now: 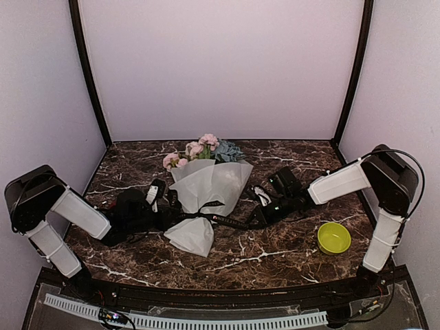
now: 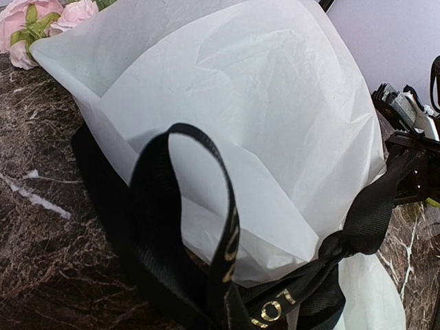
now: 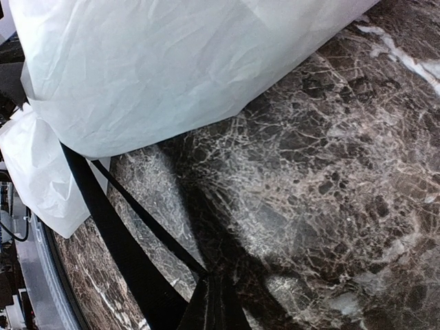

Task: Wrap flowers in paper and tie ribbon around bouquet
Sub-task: Tie the half-tied ribbon around the folded bouquet, then adjust the folded bouquet at the center of the board.

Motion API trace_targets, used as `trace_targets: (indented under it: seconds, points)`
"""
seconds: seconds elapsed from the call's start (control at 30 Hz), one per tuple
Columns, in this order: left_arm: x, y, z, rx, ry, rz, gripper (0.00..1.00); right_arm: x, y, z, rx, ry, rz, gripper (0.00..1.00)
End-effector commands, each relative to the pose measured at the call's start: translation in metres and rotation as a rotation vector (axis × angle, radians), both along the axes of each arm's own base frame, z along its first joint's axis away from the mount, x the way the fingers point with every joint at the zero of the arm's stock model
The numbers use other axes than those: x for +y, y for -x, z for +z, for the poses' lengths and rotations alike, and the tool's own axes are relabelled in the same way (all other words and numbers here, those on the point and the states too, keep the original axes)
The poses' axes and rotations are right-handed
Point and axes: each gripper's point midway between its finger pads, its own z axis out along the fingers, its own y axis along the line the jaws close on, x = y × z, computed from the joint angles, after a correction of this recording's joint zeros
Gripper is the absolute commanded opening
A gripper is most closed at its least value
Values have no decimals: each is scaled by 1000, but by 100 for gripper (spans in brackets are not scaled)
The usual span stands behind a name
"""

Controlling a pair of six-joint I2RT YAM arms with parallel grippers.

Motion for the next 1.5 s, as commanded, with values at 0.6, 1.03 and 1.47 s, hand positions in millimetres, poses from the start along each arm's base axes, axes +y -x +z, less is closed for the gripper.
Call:
trace_targets:
  seconds: [0.6, 1.03, 1.47]
  points:
    - [18, 7, -35, 87, -80, 25, 0, -18, 2, -15, 51, 67, -33, 0]
    - [-4, 13, -37, 94, -52, -106, 0, -2, -6, 8, 42, -12, -14, 23]
    - [-35, 20, -31, 94, -26, -278, 1, -5, -41, 44, -103, 11, -126, 36]
